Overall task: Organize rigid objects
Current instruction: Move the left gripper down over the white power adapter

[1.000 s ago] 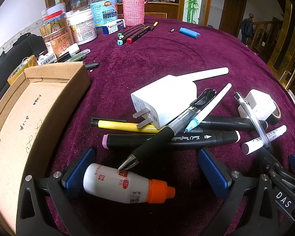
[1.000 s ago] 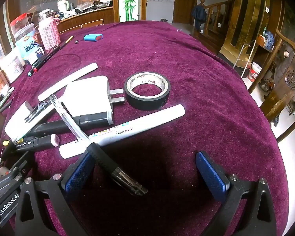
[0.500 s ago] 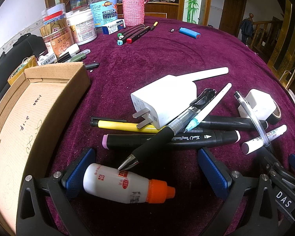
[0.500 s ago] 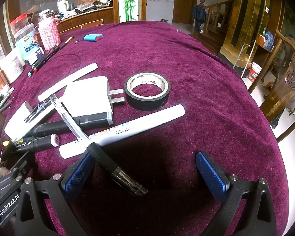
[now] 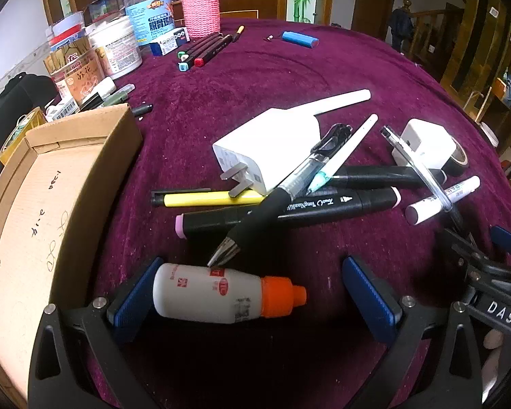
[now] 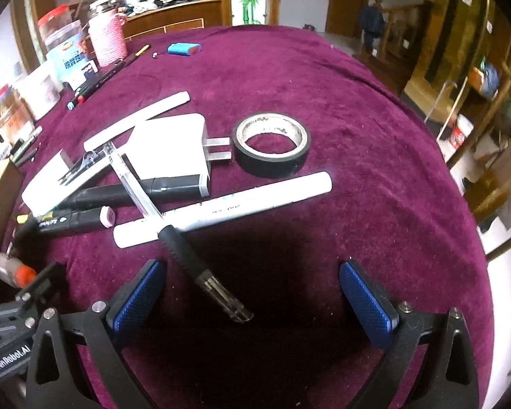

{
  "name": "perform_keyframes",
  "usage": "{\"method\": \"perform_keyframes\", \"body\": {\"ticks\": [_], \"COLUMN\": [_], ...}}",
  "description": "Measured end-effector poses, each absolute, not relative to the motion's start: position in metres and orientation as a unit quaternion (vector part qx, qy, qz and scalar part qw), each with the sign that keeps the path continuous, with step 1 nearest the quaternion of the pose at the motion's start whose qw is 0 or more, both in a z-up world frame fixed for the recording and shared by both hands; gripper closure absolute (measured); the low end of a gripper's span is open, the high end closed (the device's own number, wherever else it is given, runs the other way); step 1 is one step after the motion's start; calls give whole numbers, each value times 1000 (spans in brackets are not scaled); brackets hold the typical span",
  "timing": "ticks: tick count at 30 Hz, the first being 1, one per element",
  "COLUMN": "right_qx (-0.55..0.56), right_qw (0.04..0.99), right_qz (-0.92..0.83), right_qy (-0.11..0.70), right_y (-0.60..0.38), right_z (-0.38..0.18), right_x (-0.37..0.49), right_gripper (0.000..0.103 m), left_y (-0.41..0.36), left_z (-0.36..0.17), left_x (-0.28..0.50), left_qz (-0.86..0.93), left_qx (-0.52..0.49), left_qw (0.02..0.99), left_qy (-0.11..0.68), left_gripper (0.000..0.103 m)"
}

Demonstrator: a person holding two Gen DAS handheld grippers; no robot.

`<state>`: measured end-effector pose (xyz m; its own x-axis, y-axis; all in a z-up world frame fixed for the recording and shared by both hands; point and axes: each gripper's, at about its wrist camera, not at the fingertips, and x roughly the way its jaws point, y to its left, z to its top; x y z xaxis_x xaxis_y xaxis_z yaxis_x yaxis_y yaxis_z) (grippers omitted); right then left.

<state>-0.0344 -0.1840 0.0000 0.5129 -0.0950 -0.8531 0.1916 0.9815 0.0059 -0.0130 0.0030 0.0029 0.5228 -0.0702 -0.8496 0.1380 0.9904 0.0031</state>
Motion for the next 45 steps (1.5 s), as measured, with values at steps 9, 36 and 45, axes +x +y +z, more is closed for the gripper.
{"method": "perform_keyframes", "body": {"ticks": [9,36,45], "right_qx": [33,-38,75], "right_qw": [864,953,962], "right_qz": [-73,-159,-117], "right_qy": [497,257,236], "right_y": [-180,-182,-212], "right_z": [2,102,79], "right_x": [-41,-94,-65], "right_gripper": [1,0,1], "left_y": [8,43,43], "left_z": [3,14,48], "left_x": [-19,-19,-40], "left_qz": [-58,-118,-129], "left_qx": [36,-108,-60], "left_qw": [873,868,899], "left_qy": [483,470,415], "left_gripper": [0,0,0]}}
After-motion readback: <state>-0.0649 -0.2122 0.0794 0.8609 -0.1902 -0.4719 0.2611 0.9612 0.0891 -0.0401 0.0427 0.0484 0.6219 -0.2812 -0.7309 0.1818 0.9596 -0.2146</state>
